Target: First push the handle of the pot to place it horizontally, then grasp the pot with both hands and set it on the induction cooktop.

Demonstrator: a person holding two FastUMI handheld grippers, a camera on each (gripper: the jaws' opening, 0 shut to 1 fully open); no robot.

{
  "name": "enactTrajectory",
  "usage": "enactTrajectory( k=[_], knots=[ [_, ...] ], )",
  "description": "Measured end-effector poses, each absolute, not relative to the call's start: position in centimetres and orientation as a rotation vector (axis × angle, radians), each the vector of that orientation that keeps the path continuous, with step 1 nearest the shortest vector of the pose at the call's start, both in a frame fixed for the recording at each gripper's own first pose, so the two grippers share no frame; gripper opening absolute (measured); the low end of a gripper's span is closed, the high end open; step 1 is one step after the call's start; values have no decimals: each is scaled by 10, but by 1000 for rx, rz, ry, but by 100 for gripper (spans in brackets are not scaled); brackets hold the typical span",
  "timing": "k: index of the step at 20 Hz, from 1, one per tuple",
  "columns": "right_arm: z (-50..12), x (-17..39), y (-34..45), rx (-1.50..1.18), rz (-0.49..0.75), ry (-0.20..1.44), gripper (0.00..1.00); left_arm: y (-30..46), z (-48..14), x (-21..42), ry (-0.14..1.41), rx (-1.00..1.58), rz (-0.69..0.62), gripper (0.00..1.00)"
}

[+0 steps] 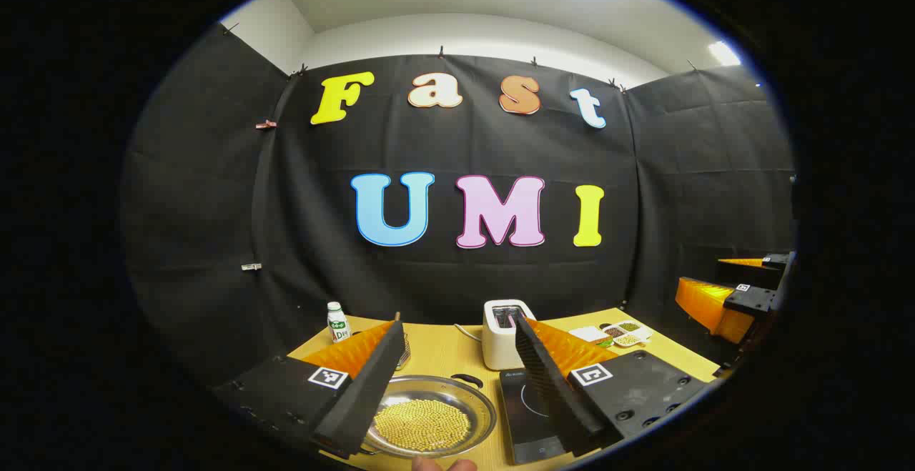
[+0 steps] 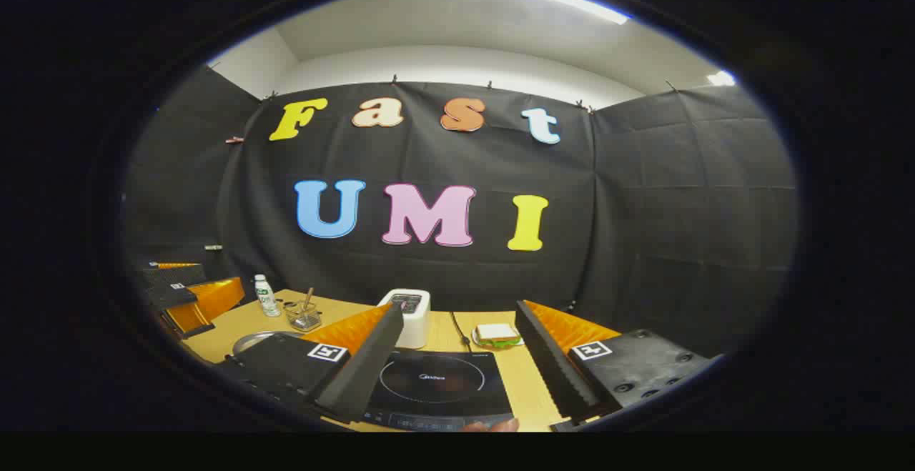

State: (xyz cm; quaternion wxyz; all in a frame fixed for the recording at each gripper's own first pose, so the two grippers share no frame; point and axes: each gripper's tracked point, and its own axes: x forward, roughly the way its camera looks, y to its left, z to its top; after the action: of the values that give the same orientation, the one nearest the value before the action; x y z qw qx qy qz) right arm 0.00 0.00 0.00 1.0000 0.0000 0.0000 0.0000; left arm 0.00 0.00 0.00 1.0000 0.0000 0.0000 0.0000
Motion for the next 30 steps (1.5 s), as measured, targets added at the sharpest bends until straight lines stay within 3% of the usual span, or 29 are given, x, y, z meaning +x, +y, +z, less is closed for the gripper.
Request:
enactTrajectory(
  k=[23,25,30],
  knots=[
    [1,4,-1,-13,-6,-11,96,0,8,0,-38,9,-16,95],
    [1,4,-2,-15,-5,-15,96,-3,16,-3,-61,7,-29,85],
    [0,4,-3,-17,-6,-11,96,-18,3,-3,-1,49,-107,7]
  ],
)
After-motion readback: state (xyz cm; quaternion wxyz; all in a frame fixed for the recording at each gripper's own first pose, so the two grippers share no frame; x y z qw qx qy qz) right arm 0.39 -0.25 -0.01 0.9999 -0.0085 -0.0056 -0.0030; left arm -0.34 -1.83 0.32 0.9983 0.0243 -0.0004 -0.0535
